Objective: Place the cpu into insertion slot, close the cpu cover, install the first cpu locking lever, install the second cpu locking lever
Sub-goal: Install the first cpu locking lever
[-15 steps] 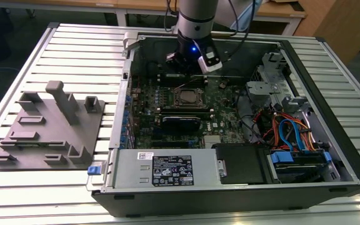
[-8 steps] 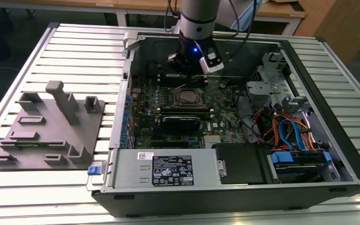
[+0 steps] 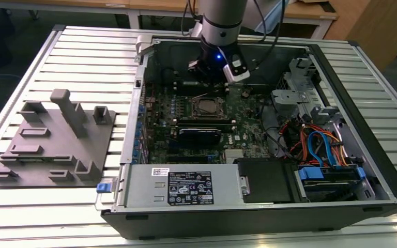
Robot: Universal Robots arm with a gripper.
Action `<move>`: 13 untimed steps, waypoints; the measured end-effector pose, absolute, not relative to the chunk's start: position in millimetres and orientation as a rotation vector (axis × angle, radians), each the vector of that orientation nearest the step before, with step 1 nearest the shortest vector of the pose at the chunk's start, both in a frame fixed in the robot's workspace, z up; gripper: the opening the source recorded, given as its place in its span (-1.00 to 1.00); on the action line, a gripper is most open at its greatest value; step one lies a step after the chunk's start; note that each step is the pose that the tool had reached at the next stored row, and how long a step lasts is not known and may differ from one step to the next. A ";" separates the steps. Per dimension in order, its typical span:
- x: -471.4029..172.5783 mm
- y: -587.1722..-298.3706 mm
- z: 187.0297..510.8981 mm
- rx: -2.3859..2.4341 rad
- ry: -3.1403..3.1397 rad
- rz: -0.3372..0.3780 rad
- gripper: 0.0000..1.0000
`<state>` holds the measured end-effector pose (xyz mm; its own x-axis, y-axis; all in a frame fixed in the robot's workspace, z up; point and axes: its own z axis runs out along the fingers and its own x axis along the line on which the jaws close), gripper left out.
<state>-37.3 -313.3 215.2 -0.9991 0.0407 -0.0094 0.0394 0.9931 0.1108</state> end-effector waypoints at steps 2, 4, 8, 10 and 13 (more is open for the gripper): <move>-36.5 -313.3 214.4 0.063 3.124 0.173 -0.79; -35.7 -313.3 213.6 0.063 3.125 0.173 -0.79; -34.4 -313.3 211.8 0.063 3.124 0.173 -0.79; -33.7 -313.3 211.2 0.063 3.125 0.173 -0.79; -32.7 -313.3 210.2 0.063 3.124 0.173 -0.79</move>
<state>-32.7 -313.3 210.2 -0.9991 0.0407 -0.0094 0.0394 0.9931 0.1108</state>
